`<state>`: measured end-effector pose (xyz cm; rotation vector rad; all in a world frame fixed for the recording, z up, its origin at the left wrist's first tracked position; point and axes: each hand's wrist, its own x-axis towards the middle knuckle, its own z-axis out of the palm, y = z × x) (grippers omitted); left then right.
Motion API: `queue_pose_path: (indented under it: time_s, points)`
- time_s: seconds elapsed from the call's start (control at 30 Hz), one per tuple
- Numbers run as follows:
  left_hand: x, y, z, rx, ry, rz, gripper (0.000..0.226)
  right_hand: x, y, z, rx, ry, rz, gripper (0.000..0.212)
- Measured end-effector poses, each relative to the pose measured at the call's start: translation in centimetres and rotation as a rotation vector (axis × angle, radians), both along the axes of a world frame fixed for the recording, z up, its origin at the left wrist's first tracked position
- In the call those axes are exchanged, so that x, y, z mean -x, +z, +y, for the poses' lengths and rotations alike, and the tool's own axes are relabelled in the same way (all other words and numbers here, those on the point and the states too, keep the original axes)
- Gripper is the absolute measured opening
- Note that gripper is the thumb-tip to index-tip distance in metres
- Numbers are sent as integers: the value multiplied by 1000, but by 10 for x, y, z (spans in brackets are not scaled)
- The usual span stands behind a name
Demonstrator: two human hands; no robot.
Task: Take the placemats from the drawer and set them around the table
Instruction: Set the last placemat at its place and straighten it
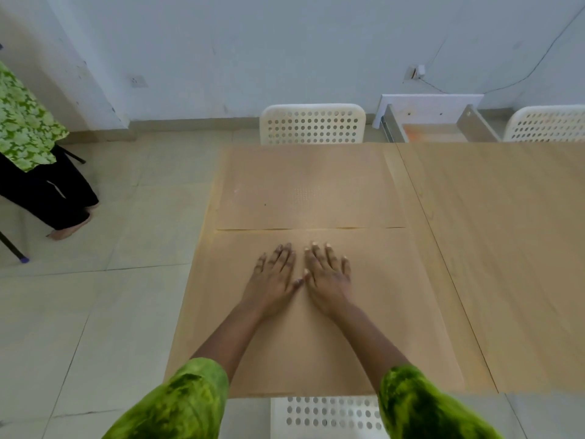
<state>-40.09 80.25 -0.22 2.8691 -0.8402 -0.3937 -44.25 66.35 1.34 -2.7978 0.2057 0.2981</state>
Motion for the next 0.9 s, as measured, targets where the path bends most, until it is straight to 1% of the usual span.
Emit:
queue_pose_path:
  time_s: [0.03, 0.07, 0.13, 0.2, 0.33, 0.43, 0.53, 0.63, 0.7, 0.77, 0.8, 0.83, 0.9]
  points:
    - [0, -3, 3, 7, 4, -26, 92, -1, -5, -2, 20, 7, 0, 54]
    - [1, -6, 6, 7, 17, -53, 98, -1, -9, -4, 41, 13, -3, 56]
    - [-2, -13, 16, -6, 63, -95, 96, -1, -13, -10, 74, 9, -13, 65]
    - [-6, -16, 28, 1, 145, -114, 92, -1, -14, -21, 89, -36, -12, 60]
    - [-15, -18, 59, -14, 281, -154, 98, 4, -15, -73, 135, -233, -1, 58]
    - [-15, -15, 71, -12, 327, -150, 100, 15, -13, -115, 155, -350, 32, 59]
    - [-16, -10, 69, -52, 330, -126, 91, 19, -2, -127, 111, -371, 52, 60]
    - [-4, 1, 61, -44, 304, -123, 91, 28, 10, -102, 86, -337, 11, 60]
    - [24, 7, 48, -10, 207, -178, 89, 50, 13, -61, 82, -211, -25, 62]
    - [65, 5, 31, 3, 98, -164, 80, 81, 6, -14, 42, -72, -33, 73]
    - [84, 1, 24, 11, 76, -132, 74, 96, -1, 2, 61, -23, -19, 73]
    - [98, -2, 20, 12, 70, -101, 69, 106, -7, 10, 80, -12, -26, 68]
    - [112, -8, 20, -10, 93, -80, 66, 116, -14, 11, 89, -42, 19, 58]
